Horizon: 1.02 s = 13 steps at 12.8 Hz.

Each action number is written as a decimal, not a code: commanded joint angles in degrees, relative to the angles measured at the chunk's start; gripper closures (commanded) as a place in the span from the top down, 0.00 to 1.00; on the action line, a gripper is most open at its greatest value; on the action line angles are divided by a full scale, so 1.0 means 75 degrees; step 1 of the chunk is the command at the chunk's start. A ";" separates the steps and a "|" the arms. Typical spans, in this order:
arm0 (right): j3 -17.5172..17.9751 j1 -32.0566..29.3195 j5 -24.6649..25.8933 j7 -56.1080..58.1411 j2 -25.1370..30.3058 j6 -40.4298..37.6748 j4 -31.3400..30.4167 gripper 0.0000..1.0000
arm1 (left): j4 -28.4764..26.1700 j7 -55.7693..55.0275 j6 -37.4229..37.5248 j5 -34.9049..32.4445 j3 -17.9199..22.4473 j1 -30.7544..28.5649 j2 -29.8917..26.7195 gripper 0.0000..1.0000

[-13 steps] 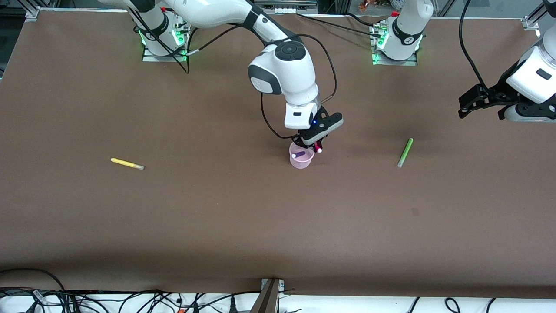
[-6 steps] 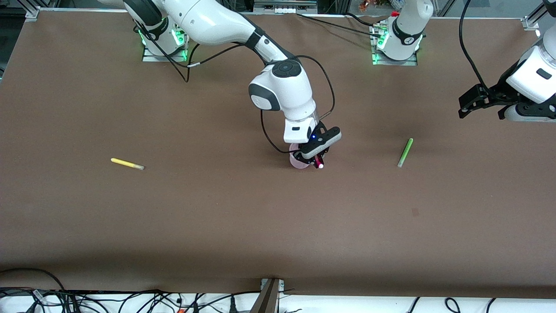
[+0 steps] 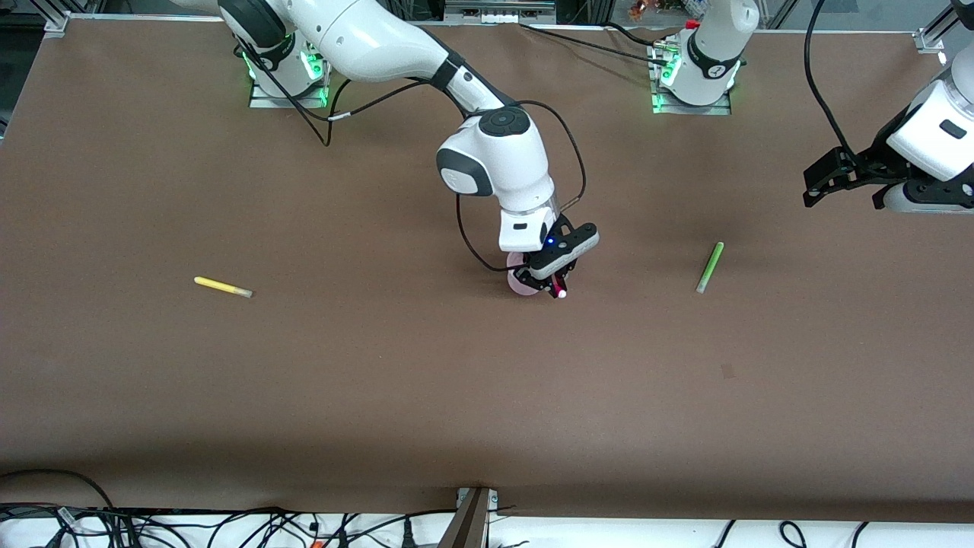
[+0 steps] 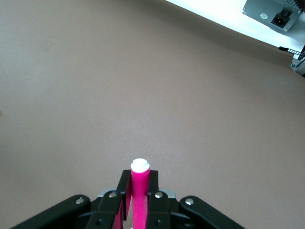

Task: Organize pens into pink holder with both arms
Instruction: 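Lower the pink pen into the pink cup with the right gripper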

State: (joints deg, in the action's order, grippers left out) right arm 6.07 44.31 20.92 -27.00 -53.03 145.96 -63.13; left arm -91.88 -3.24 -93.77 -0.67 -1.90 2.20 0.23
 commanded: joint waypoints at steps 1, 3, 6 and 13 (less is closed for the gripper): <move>-0.0071 0.0104 0.0140 -0.0079 -0.0149 0.0050 0.0226 0.00 | 0.0203 -0.0083 0.0104 -0.0005 -0.0016 0.0023 0.0075 1.00; -0.0071 0.0197 0.0128 -0.0126 -0.0125 0.0050 0.0133 0.00 | 0.0203 -0.0072 0.0115 -0.0005 -0.0016 0.0011 0.0063 1.00; -0.0071 0.0209 0.0140 -0.0149 -0.0102 0.0050 -0.0008 0.00 | 0.0215 -0.0072 0.0197 -0.0005 -0.0016 0.0011 0.0075 1.00; -0.0353 0.0373 0.0140 -0.0232 -0.0078 0.0062 -0.0278 0.00 | 0.0215 -0.0072 0.0197 -0.0005 -0.0016 0.0011 0.0075 1.00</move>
State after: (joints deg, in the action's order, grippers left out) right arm 4.30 46.38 20.95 -27.12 -53.77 145.94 -64.85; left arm -91.86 -3.24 -93.51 -0.67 -1.90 2.20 0.23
